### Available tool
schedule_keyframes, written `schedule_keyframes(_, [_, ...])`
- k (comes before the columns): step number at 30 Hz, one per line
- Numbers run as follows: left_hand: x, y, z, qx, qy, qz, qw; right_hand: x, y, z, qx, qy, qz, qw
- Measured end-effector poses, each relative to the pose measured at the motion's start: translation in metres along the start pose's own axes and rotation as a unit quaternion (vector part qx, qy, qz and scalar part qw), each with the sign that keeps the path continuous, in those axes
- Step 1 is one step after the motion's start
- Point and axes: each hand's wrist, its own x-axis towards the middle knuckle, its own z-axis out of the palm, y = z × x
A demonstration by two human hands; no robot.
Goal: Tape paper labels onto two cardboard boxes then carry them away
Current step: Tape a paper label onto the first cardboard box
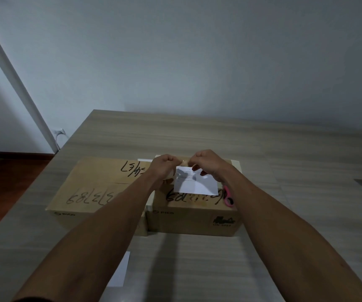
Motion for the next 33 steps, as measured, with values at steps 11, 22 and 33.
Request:
schedule_keyframes(11, [0.014, -0.002, -0.001, -0.01, 0.035, -0.052, 0.998, 0.015, 0.005, -0.007, -0.076, -0.027, -0.003, 0.997])
schedule_keyframes(22, [0.019, 0.0, 0.003, 0.037, -0.005, -0.043, 0.998, 0.027, 0.008, -0.008, -0.057, -0.036, -0.008, 0.998])
schedule_keyframes(33, [0.031, -0.003, 0.0, 0.037, 0.005, -0.049, 0.998, 0.039, 0.011, -0.006, -0.088, -0.05, 0.004, 0.995])
